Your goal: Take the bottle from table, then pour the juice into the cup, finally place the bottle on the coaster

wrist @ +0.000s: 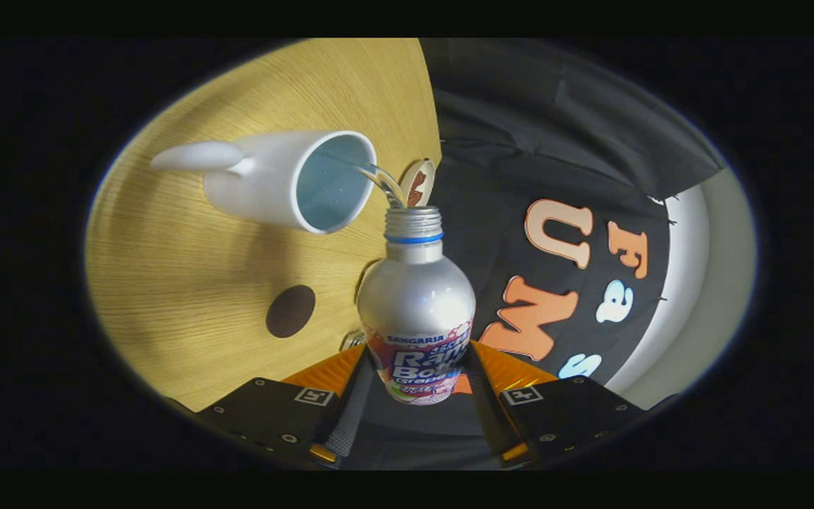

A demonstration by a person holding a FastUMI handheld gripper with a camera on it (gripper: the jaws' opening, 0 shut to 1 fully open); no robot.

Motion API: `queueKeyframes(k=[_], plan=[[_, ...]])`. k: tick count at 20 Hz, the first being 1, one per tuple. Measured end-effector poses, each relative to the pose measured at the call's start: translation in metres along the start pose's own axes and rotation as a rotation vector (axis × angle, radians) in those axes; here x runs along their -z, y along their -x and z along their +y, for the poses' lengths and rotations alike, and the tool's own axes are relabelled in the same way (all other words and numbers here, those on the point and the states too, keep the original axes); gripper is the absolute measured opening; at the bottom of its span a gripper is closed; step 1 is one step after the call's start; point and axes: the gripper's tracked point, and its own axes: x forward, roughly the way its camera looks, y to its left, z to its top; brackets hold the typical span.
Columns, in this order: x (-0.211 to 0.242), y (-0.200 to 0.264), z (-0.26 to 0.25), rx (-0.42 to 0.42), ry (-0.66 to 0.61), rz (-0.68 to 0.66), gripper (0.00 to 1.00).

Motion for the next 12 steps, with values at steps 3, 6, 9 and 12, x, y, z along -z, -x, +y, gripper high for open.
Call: queueKeyframes(k=[3, 6, 9, 12], plan=[[0.0010, -0.0009, -0.0024, 0.007, 0.021, -0.001, 0.71], [0.0020, -0.0017, -0.0052, 0.003, 0.033, 0.002, 0.71], [0.0030, -0.0025, -0.0068, 0.006, 0.042, 0.008, 0.71], [0.0032, -0.0031, -0.0088, 0.005, 0.053, 0.011, 0.71]])
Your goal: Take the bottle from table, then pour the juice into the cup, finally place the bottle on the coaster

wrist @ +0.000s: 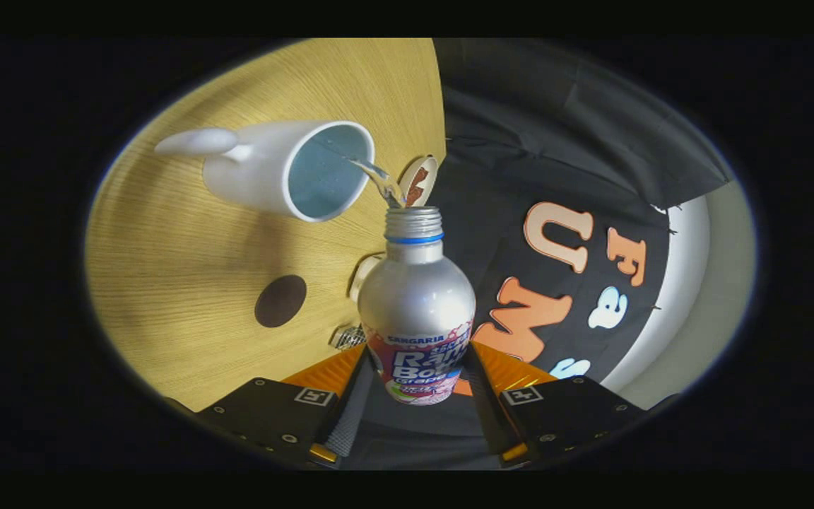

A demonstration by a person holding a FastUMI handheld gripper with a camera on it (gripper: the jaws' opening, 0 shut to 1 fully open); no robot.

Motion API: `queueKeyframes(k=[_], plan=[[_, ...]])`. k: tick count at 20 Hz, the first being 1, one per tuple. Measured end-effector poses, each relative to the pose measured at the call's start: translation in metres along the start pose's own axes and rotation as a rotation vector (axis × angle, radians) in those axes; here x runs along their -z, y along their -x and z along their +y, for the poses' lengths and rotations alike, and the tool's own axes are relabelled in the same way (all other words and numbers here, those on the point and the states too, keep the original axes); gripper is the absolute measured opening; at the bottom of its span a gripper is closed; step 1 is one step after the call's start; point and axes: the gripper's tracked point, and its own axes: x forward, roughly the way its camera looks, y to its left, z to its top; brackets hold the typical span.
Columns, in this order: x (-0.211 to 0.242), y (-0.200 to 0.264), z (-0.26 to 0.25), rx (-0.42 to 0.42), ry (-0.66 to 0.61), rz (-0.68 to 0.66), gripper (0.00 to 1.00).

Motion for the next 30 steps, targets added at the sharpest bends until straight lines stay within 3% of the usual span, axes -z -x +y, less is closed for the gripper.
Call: queueKeyframes(k=[30], plan=[[-0.003, -0.004, -0.016, 0.003, 0.097, -0.006, 0.71]])
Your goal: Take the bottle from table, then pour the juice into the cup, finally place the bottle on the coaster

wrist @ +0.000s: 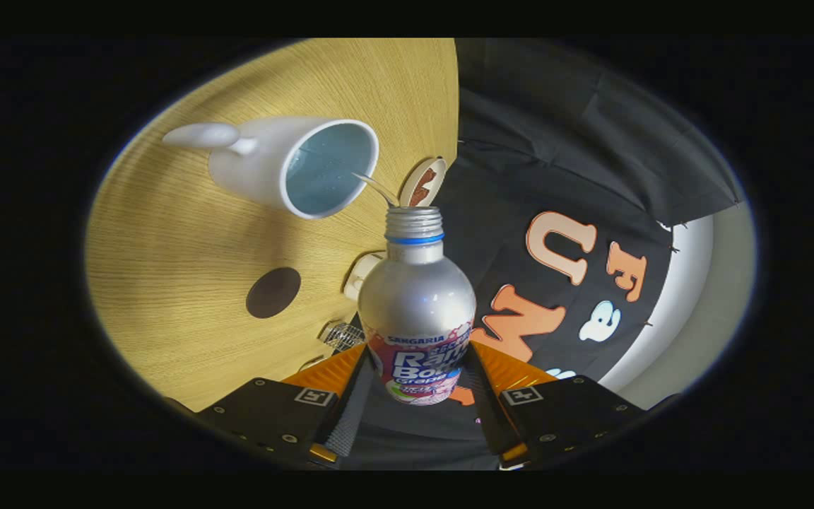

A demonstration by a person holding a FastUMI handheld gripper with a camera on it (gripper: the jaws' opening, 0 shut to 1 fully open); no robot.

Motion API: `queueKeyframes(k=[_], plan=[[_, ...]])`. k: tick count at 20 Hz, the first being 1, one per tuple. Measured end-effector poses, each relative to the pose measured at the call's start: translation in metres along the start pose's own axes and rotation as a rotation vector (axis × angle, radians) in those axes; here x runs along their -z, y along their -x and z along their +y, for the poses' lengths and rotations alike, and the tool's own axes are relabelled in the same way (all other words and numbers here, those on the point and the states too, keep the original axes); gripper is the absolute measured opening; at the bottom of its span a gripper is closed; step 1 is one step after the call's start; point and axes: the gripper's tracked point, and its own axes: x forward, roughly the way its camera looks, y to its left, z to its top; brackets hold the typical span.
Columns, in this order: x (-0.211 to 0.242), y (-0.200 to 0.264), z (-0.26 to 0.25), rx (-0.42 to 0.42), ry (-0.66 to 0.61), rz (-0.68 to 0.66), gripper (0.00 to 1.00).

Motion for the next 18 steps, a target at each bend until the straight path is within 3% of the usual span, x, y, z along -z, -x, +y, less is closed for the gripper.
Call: queueKeyframes(k=[18], plan=[[-0.003, 0.003, -0.012, 0.007, 0.077, -0.003, 0.71]])
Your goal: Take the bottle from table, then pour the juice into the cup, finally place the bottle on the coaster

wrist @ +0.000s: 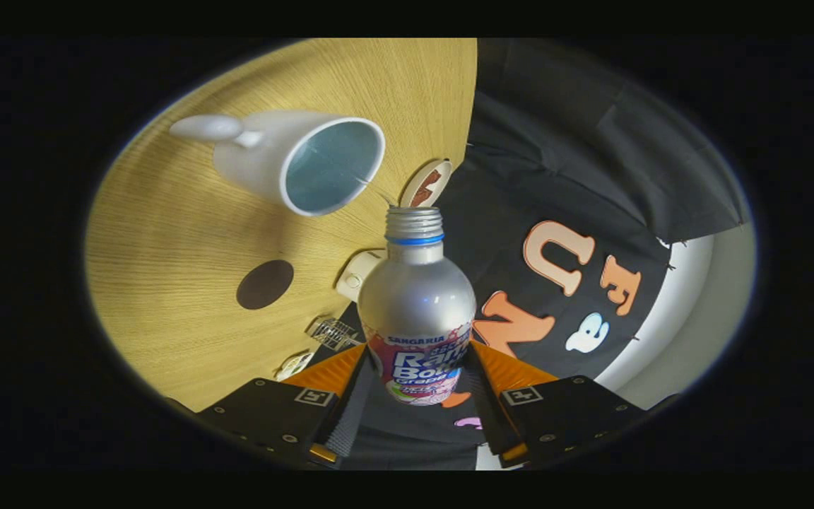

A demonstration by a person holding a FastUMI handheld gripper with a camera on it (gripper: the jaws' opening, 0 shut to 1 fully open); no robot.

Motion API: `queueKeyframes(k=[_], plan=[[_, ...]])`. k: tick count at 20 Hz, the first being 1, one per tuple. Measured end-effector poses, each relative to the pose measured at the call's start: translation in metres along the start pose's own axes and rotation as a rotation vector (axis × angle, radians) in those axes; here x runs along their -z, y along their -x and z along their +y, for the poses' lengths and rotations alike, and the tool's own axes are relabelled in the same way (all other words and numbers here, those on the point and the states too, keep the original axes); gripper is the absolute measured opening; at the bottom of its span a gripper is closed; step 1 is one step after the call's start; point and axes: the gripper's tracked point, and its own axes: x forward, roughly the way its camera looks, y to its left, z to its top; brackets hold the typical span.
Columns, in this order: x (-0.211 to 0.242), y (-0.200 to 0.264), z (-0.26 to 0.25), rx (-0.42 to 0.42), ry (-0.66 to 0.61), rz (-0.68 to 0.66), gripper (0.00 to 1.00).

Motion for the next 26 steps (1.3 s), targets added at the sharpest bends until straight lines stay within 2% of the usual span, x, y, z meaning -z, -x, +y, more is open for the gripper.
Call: queueKeyframes(k=[16, 23, 26], plan=[[-0.002, 0.006, -0.005, -0.002, 0.030, -0.009, 0.71], [-0.008, 0.009, 0.027, -0.131, -0.174, -0.030, 0.71], [-0.011, 0.010, 0.039, -0.186, -0.324, -0.041, 0.71]])
